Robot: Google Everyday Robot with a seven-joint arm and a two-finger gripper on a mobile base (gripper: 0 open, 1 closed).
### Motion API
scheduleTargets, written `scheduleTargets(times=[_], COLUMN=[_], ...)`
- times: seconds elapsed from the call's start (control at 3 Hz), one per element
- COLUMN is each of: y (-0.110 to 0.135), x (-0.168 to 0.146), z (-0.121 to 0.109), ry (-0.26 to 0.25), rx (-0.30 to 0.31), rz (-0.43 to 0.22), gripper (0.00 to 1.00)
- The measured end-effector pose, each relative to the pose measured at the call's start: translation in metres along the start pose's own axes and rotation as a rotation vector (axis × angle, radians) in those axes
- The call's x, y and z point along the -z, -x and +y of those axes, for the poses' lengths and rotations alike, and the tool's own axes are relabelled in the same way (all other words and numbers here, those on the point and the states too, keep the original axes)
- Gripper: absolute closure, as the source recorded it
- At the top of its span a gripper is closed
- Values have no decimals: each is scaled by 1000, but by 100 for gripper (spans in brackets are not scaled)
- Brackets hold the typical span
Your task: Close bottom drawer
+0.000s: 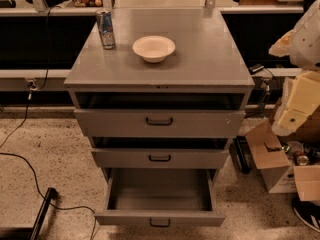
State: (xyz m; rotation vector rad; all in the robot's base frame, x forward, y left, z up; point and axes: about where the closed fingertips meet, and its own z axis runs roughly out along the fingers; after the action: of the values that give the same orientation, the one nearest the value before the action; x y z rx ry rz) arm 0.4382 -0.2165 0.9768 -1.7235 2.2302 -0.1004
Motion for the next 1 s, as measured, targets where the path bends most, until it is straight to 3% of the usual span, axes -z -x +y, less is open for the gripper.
scheduleTargets(times=[0.33, 0.67, 1.0], y=[1, 10, 25], x=[-5, -41, -69], z=[2, 13, 47], ry=[14, 113, 144], rx=[6, 43, 77], rz=[-3, -22, -76], gripper=[0, 0, 0])
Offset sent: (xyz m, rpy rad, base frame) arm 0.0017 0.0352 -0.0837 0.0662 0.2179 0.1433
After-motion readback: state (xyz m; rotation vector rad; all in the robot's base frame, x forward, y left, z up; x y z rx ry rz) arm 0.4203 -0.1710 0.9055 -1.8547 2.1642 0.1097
